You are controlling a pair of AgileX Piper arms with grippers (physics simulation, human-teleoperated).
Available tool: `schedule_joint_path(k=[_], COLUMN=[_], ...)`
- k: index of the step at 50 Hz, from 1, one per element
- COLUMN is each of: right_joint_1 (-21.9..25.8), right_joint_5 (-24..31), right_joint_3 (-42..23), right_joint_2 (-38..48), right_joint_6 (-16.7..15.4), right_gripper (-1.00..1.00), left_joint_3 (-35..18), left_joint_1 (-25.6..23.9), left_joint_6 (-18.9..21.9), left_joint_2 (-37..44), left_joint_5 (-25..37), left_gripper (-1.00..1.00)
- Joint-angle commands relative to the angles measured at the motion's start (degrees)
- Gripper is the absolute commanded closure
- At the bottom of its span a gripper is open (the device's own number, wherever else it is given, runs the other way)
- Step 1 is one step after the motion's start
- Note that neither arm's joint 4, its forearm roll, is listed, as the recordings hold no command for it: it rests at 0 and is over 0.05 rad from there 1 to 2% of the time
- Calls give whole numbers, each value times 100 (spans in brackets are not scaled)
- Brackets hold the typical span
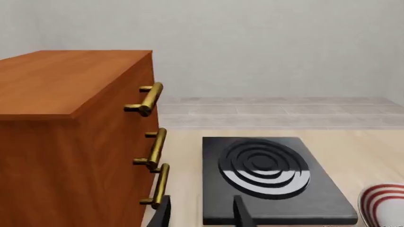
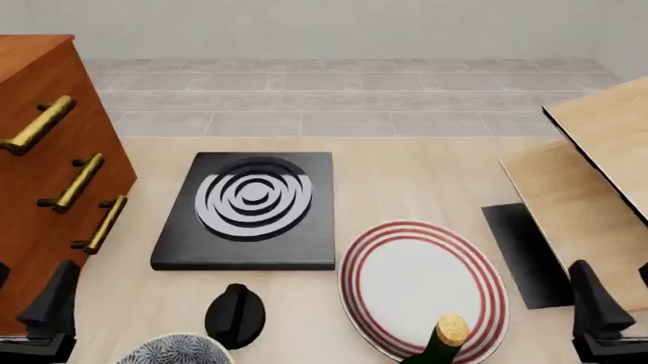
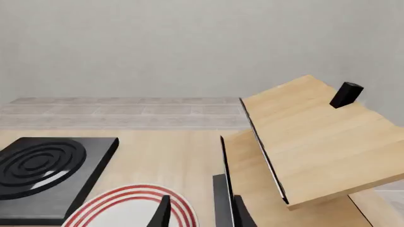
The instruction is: Put the bowl on the top of the cabinet.
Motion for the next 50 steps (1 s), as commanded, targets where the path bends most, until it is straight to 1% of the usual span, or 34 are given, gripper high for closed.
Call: schedule_joint_path(k=[1,12,20,23,24,25,26,28,31,33,35,40,45,50], right_joint_1=[1,0,0,0,1,0,-1,0,-1,1,-1,0,0,0], right_joint_5=[-7,-7,-7,-7,-7,-7,-7,-7,-6,-7,-7,-7,-7,-7], right_joint_3=[-15,-15,-15,-15,-15,-15,-15,-15,-15,-15,-15,-15,-15,-15], right_joint_2=[24,25,23,26,24,24,25,24,26,25,24,24,25,24], right_joint_6=[-1,0,-2,-1,1,-2,0,0,-1,0,0,-1,0,0], right_gripper=[-100,-100,-100,-100,-100,-100,-100,-100,-100,-100,-100,-100,-100,-100], left_joint_3=[-8,-16,-89,-226,-255,-266,-266,-331,-470,-610,-629,-852,-944,-1137], left_joint_1=[-50,-31,119,138,216,250,390,296,296,323,268,381,436,515], left_joint_6=[15,44,130,184,115,79,182,158,227,298,424,607,742,900], left_joint_2=[36,83,120,278,792,1081,980,932,814,622,456,110,1,-10], left_joint_5=[15,28,41,7,-244,-407,-444,-343,-125,174,390,1046,1268,1646], left_gripper=[-100,-100,-100,-100,-100,-100,-100,-100,-100,-100,-100,-100,-100,-100])
